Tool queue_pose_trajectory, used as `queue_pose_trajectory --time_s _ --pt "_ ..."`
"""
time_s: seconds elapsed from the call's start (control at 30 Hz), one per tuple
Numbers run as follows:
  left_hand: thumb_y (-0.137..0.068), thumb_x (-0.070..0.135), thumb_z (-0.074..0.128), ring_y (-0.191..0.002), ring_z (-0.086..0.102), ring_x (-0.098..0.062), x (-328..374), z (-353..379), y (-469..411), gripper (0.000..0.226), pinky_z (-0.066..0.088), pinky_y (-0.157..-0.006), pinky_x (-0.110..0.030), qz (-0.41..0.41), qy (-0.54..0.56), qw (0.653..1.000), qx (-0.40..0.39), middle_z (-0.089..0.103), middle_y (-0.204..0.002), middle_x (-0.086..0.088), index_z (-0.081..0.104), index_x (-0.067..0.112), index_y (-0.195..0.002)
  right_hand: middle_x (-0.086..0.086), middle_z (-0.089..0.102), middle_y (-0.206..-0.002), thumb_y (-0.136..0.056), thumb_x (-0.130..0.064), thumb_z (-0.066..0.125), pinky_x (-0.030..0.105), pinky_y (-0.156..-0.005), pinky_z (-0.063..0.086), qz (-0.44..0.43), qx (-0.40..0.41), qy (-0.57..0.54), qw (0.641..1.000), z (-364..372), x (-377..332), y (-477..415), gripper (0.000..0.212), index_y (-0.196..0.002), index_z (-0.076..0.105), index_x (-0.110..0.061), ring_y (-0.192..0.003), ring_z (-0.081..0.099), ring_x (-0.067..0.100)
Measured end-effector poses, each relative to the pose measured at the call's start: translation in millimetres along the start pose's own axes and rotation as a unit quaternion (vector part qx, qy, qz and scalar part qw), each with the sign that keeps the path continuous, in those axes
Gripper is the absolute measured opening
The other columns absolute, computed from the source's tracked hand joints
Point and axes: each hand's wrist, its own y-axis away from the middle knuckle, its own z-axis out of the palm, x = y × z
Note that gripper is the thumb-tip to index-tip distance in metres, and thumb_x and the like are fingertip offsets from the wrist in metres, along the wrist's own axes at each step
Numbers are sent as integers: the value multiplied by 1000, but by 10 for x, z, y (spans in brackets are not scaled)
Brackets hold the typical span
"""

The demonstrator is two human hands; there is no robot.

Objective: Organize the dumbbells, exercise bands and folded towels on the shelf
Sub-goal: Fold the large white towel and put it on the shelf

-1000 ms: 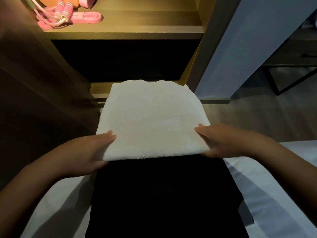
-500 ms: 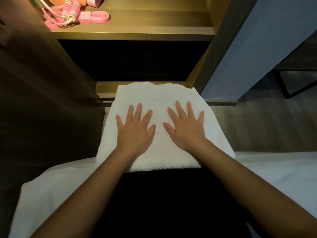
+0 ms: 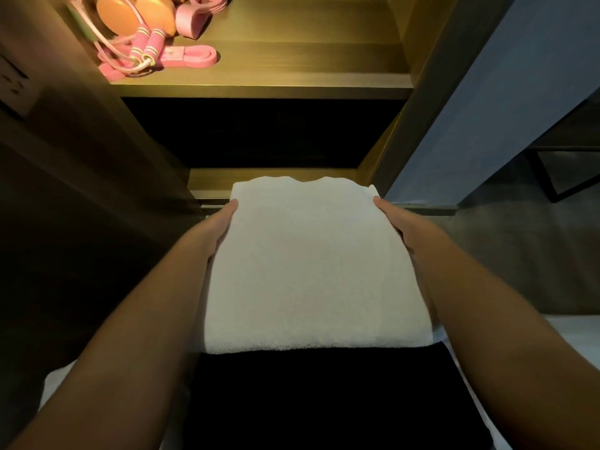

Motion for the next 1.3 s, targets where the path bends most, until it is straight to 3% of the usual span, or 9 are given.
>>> queue_pose_trajectory --time_s 0.1,0.27,0.37,0.47,0.6,0.73,0.83,1.07,1.3 --pt "-101 47 43 -73 50 -16 103 61 -55 39 35 -81 -32 10 -9 1000 5 54 -84 -1 53 13 -86 6 70 -108 -85 -56 63 48 -90 48 8 -6 -4 1000 -19 -126 -71 47 -116 62 -20 -97 64 30" --pt "-99 45 43 -84 51 -22 119 62 -188 54 36 -80 -35 48 -80 991 101 54 -106 -8 46 5 -135 9 58 -118 -96 -47 52 47 -92 47 -53 99 74 991 143 -226 -79 50 -130 47 -12 -99 58 30" --pt "-97 45 46 -77 52 -20 7 26 -263 53 39 -76 -35 37 -101 988 108 55 -94 -7 49 5 -131 11 56 -128 -94 -52 52 47 -95 49 -70 149 98 982 123 -128 -121 57 -134 45 -11 -110 59 34" --pt "-95 46 49 -105 56 -29 3 -27 -283 55 45 -88 -39 18 -93 991 99 57 -119 -13 48 8 -134 9 57 -128 -92 -57 53 44 -87 47 -31 95 97 990 46 -122 -138 61 -133 47 -12 -106 60 33" --pt "-106 34 34 -97 53 -20 179 -28 -297 34 39 -85 -28 21 -48 998 -19 54 -99 -6 55 9 -114 7 67 -110 -89 -61 53 45 -88 49 5 6 45 999 -50 -279 -131 48 -107 61 -18 -95 64 29" --pt "-102 47 36 -134 42 -31 336 76 -392 59 34 -106 -37 33 -47 998 21 46 -144 -12 39 5 -143 4 60 -114 -93 -59 50 39 -88 45 -46 68 73 994 143 -403 -209 50 -117 52 -16 -96 57 26" --pt "-98 45 49 -121 51 -35 286 131 -449 59 40 -88 -37 71 -105 980 153 52 -135 -18 45 1 -138 12 57 -121 -96 -50 50 37 -80 44 -113 161 101 975 229 -357 -264 53 -129 48 -9 -97 55 27" --pt "-99 37 47 -79 50 -16 167 171 -539 35 38 -61 -25 128 -42 979 155 53 -107 -8 48 12 -124 11 56 -130 -94 -58 47 40 -86 48 -91 163 57 981 174 -260 -247 63 -135 45 -11 -109 58 30" --pt "-101 51 33 -101 53 -29 -111 122 -361 59 38 -80 -37 52 -185 973 126 55 -118 -16 50 2 -130 7 59 -111 -96 -59 40 37 -80 45 -50 116 107 986 108 47 -110 59 -126 53 -10 -94 56 25"
